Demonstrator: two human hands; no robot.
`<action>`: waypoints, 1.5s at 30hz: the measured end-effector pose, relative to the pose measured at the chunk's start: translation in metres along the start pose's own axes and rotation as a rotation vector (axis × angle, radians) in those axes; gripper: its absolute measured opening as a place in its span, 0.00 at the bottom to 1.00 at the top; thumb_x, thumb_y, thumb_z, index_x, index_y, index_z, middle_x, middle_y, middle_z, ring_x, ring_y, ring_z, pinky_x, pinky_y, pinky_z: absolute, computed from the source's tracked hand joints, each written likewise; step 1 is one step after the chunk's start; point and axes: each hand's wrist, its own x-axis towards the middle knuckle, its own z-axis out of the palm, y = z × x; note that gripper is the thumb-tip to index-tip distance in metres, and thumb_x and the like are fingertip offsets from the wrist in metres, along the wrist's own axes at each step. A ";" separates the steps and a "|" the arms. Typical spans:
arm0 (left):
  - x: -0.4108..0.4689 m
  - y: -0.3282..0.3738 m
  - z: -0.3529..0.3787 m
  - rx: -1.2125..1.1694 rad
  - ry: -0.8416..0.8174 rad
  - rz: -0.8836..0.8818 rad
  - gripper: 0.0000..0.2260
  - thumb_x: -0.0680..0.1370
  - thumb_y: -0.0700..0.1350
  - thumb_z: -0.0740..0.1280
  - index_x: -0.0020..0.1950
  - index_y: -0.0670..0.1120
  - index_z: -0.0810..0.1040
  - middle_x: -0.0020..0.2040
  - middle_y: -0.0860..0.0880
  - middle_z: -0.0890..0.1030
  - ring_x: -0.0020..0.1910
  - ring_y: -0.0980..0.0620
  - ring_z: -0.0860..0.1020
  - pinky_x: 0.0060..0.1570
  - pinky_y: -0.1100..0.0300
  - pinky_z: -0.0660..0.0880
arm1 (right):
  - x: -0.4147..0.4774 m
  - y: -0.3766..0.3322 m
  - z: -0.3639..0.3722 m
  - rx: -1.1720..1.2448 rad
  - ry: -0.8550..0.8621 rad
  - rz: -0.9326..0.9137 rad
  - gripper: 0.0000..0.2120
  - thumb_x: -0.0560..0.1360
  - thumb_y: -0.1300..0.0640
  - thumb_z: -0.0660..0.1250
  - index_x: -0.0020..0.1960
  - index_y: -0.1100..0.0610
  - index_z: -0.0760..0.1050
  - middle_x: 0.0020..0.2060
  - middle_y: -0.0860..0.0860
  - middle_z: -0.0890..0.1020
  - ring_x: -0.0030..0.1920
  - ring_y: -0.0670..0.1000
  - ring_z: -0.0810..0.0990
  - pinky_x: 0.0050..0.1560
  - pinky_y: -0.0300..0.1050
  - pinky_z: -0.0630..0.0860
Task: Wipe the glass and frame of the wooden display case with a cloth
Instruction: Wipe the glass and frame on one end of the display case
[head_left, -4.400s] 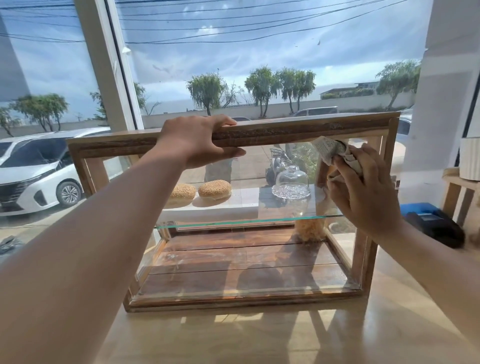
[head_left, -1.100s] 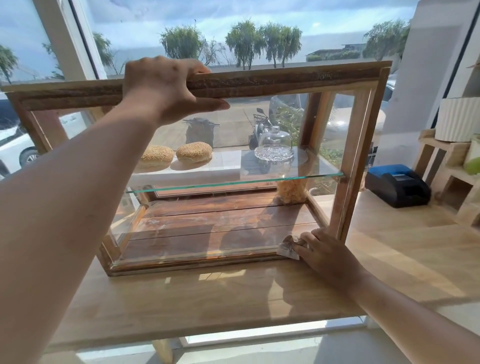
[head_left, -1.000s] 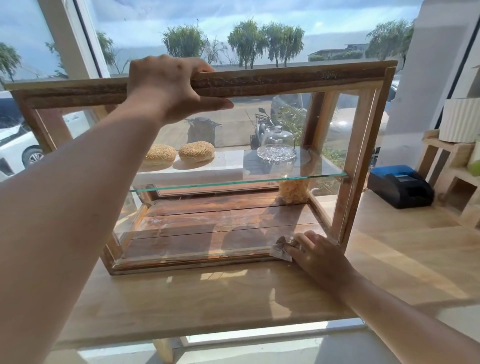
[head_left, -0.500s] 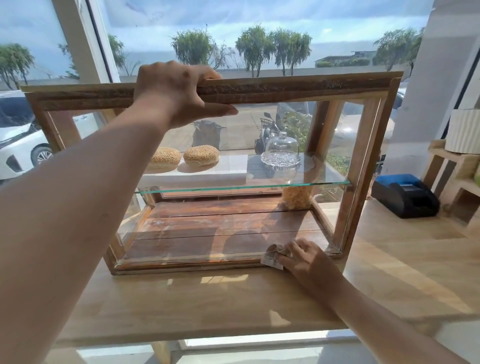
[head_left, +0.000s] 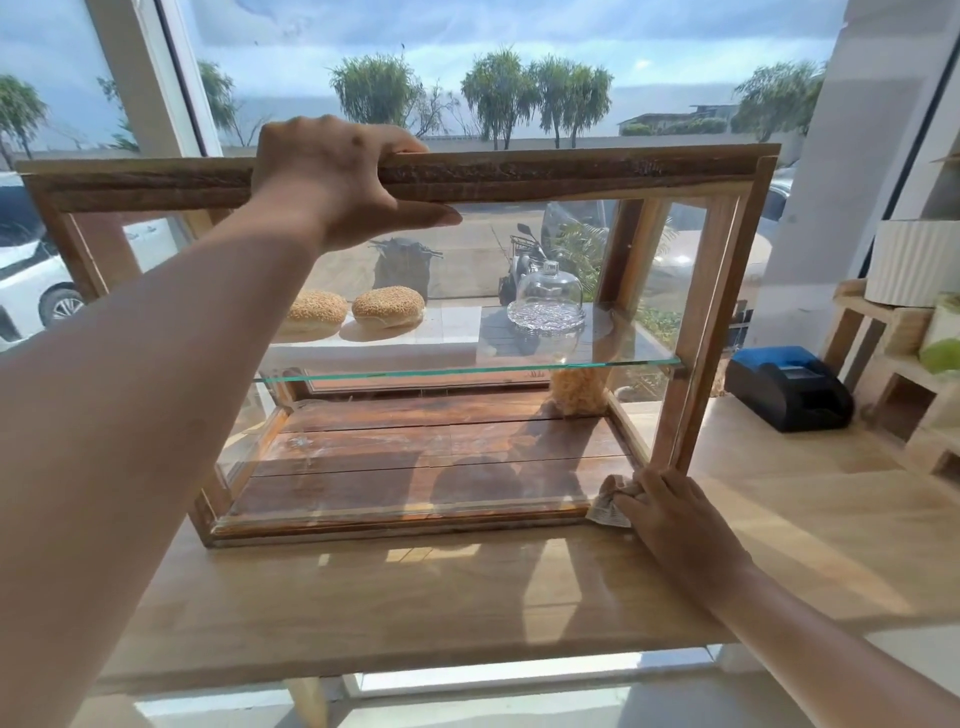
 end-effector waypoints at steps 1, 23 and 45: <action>0.000 0.000 0.000 -0.002 -0.001 -0.001 0.46 0.58 0.86 0.46 0.66 0.63 0.72 0.44 0.49 0.82 0.38 0.48 0.73 0.41 0.57 0.69 | 0.004 -0.006 0.002 0.023 0.024 -0.010 0.23 0.55 0.59 0.85 0.48 0.56 0.84 0.50 0.56 0.79 0.51 0.56 0.76 0.48 0.53 0.82; -0.002 0.002 -0.002 0.002 0.015 -0.011 0.46 0.58 0.86 0.45 0.67 0.64 0.72 0.46 0.49 0.82 0.40 0.47 0.74 0.41 0.57 0.67 | 0.012 0.002 0.012 -0.039 0.156 -0.303 0.21 0.64 0.61 0.78 0.55 0.49 0.79 0.54 0.56 0.75 0.48 0.58 0.75 0.45 0.53 0.80; 0.001 0.002 -0.001 -0.007 -0.006 -0.020 0.45 0.57 0.86 0.46 0.66 0.66 0.72 0.48 0.51 0.82 0.43 0.47 0.76 0.42 0.57 0.68 | 0.119 0.104 -0.157 -0.254 0.478 0.078 0.09 0.76 0.61 0.67 0.55 0.62 0.75 0.49 0.63 0.73 0.45 0.63 0.72 0.44 0.58 0.75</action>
